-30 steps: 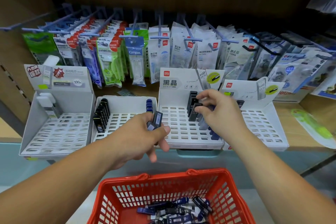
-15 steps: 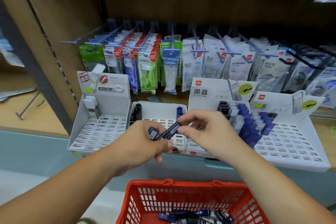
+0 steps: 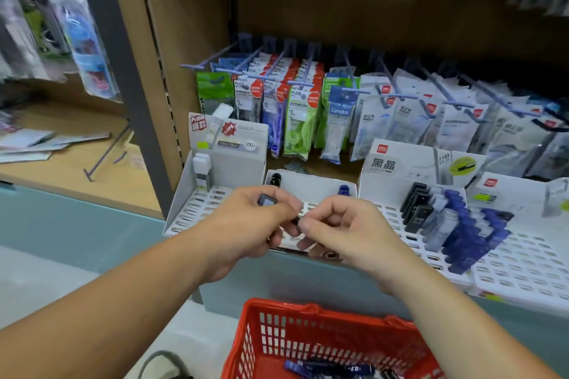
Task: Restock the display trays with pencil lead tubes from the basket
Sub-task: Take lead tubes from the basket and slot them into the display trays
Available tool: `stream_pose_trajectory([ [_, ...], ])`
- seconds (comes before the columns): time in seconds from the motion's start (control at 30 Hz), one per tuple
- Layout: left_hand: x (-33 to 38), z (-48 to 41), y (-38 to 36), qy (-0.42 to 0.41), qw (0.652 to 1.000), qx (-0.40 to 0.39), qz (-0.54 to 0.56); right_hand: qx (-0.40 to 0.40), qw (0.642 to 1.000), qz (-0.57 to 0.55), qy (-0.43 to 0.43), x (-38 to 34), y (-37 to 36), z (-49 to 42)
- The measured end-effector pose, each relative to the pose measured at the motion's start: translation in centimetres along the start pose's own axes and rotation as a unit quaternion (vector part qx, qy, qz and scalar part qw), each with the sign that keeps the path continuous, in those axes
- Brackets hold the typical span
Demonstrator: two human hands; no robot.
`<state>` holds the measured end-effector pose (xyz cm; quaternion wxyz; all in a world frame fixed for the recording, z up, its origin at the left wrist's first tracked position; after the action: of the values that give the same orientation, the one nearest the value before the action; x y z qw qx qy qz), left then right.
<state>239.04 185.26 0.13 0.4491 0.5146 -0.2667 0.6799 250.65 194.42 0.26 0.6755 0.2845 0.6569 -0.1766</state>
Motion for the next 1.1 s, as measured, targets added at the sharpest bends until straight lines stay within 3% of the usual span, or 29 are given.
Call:
stream_pose_trajectory([
  [0.23,0.0,0.2,-5.7,0.029,0.996,-0.04,0.071,0.017,0.999,0.012,-0.039,0.6,4.4,2.8],
  [0.33,0.2,0.0,-9.4,0.022,0.997,-0.064,0.038,0.022,0.998,0.041,-0.042,1.1,7.6,5.1],
  [0.5,1.0,0.4,-16.3,-0.004,0.989,-0.115,-0.089,0.134,0.988,-0.055,-0.054,3.2,14.7,10.0],
  [0.6,1.6,-0.1,-19.4,-0.027,0.984,-0.101,-0.143,0.206,0.973,-0.073,-0.072,4.3,19.1,12.4],
  [0.8,4.0,-1.8,-22.9,-0.057,0.99,-0.048,-0.121,0.342,0.936,-0.072,-0.037,4.5,29.9,13.5],
  [0.93,5.9,-2.5,-25.8,-0.052,0.991,-0.074,-0.094,0.355,0.934,-0.042,-0.025,5.1,34.4,10.6],
  [1.1,9.4,-3.9,-28.4,-0.132,0.975,-0.095,-0.153,0.39,0.921,-0.025,0.008,7.4,36.6,9.4],
])
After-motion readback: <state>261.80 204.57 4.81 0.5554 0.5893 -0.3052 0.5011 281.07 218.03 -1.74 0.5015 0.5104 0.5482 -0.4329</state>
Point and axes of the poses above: each hand's wrist, its own z-axis away from the middle knuckle, its own y-axis out of the back of the hand, x = y × z, the point moved 10 cm from there along -z, towards the middle knuckle, and after that the axes turned 3 degrees about y, right-handed, at the moved point
